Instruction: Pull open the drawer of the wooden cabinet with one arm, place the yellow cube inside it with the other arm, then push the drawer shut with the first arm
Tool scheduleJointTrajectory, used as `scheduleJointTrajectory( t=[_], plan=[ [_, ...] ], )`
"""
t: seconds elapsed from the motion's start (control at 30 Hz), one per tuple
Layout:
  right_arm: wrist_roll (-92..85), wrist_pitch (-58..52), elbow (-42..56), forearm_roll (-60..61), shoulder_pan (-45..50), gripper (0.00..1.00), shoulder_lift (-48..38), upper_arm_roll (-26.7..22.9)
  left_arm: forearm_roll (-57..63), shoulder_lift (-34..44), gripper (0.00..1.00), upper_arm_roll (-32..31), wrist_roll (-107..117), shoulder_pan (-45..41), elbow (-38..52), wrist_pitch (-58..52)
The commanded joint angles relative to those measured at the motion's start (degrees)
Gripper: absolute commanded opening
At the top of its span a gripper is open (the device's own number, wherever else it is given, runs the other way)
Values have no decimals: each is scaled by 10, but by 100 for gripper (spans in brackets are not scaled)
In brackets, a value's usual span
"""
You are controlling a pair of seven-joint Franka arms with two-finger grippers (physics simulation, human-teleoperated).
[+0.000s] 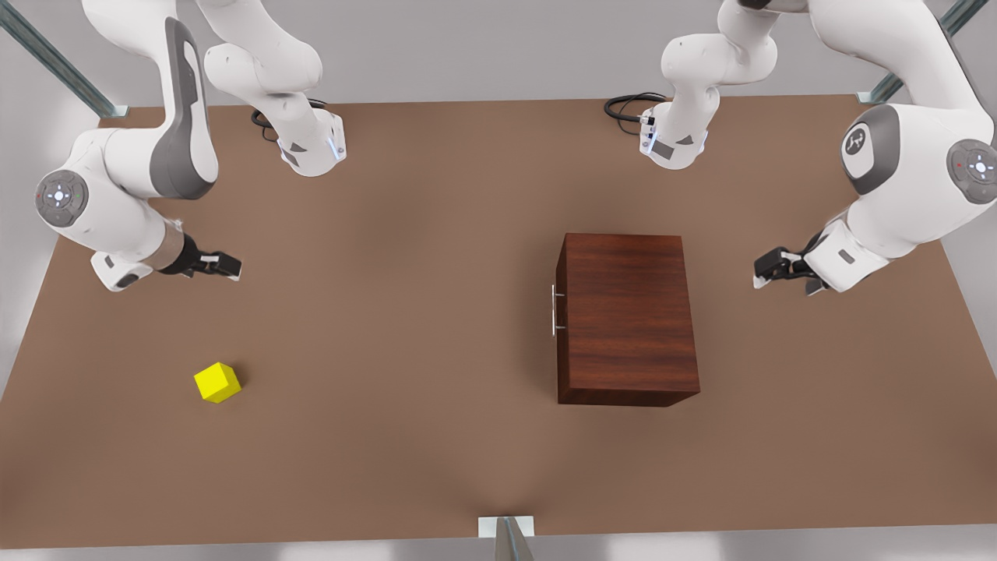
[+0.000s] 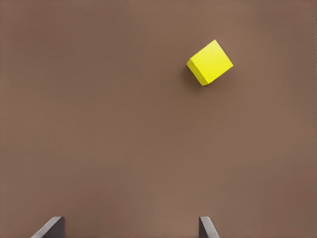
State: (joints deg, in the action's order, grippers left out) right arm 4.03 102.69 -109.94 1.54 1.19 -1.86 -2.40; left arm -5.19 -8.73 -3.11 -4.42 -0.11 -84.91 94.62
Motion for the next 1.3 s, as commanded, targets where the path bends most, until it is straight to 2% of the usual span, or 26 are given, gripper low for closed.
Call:
scheduleJointTrajectory(
  t=[0.0,0.07,0.23,0.27,0.37,0.5,0.7,0.9,1.27],
  plan=[
    [20,38,2,0,-2,100,1,0,0,0,100,-1,10,-7,-3,21],
    [26,38,6,1,-2,100,9,0,4,0,100,-1,24,-44,3,21],
    [327,40,39,6,-7,100,42,-5,53,-53,100,-3,364,-284,6,16],
    [383,51,39,7,-7,100,51,-6,55,-72,100,-3,396,-302,19,27],
    [399,104,38,11,-20,100,97,-9,91,-135,100,-3,448,-359,42,45],
    [412,157,39,29,-37,100,143,-12,107,-185,100,-3,557,-380,41,132],
    [512,222,43,35,-37,100,185,-12,221,-241,100,-2,631,-412,44,142],
    [567,288,42,42,-40,100,241,-11,283,-266,100,-2,626,-419,45,141],
    [564,273,97,33,-53,100,328,-10,333,-308,100,-2,651,-433,42,142]
  ],
)
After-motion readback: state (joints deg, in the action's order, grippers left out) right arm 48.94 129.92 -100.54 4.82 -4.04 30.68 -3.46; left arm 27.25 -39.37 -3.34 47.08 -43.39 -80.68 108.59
